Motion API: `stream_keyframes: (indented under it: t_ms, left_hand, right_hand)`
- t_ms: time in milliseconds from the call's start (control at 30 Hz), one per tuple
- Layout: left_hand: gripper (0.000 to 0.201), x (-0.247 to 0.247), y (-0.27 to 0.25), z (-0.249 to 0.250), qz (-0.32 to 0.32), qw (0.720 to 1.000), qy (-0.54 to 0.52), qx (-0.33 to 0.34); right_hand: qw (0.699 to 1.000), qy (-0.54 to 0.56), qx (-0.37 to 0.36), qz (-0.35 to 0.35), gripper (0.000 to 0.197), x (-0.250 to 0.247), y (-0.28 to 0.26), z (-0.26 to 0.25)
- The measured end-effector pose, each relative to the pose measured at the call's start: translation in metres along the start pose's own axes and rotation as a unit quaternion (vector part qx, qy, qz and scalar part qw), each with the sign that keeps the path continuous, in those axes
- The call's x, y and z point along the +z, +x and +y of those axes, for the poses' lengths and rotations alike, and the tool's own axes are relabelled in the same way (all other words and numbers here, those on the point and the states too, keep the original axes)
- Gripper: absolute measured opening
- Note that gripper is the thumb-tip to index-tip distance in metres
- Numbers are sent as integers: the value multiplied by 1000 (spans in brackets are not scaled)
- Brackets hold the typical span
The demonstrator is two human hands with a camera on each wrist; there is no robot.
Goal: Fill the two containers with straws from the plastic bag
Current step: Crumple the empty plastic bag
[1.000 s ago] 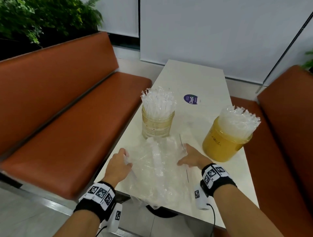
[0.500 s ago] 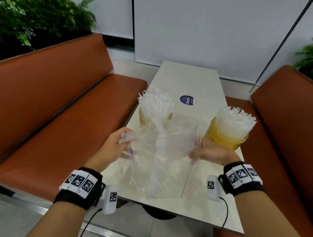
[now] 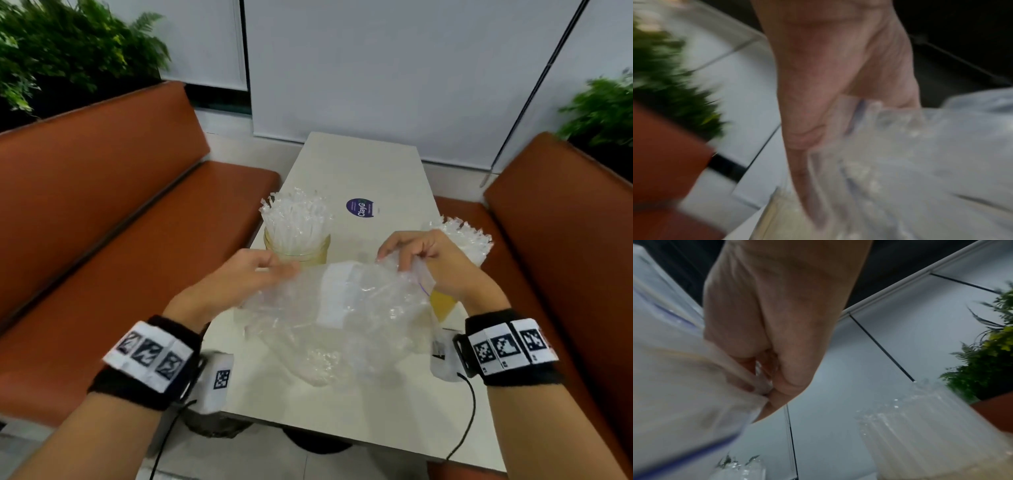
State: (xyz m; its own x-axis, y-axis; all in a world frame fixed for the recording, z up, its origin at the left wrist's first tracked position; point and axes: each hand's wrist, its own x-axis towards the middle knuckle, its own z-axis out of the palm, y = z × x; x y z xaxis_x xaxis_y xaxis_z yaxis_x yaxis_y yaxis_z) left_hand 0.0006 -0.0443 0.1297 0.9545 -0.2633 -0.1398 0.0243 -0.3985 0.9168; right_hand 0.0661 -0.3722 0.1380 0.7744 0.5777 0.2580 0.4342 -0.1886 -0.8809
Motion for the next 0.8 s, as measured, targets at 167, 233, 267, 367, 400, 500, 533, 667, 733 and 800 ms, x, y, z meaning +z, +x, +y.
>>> stream_keyframes:
  t_ms: [167, 233, 267, 367, 400, 500, 533, 667, 733, 800]
  left_hand:
    - [57, 41, 26, 16, -144, 970, 197, -15]
    - [34, 44, 33, 11, -69, 963, 260, -9]
    - [38, 44, 37, 8, -23, 949, 314, -19]
    - [49, 44, 43, 0, 43, 883, 466, -28]
    - [47, 46, 44, 0, 44, 872, 488, -18]
    - [39, 54, 48, 6, 54, 862, 503, 27]
    - [32, 56, 48, 10, 65, 861, 502, 43]
    - [13, 42, 41, 14, 58, 853, 515, 60]
    - [32, 32, 36, 8, 34, 869, 492, 37]
    - [41, 25, 32, 5, 32, 881, 471, 24]
  right_hand:
    - [998, -47, -17, 33, 82, 13, 15, -4]
    - [991, -124, 38, -3, 77, 11, 12, -7]
    - [981, -164, 85, -61, 69, 9, 10, -10]
    - [946, -194, 198, -171, 83, 6, 6, -23]
    - [945, -212, 199, -150, 92, 12, 8, -29]
    - [909, -364, 160, -123, 111, 49, 27, -38]
    - [882, -419, 159, -146, 114, 61, 31, -36]
    - [832, -476, 226, -172, 100, 77, 37, -4]
    - [830, -487, 232, -145, 86, 72, 36, 12]
    - [830, -496, 223, -122, 76, 70, 35, 23]
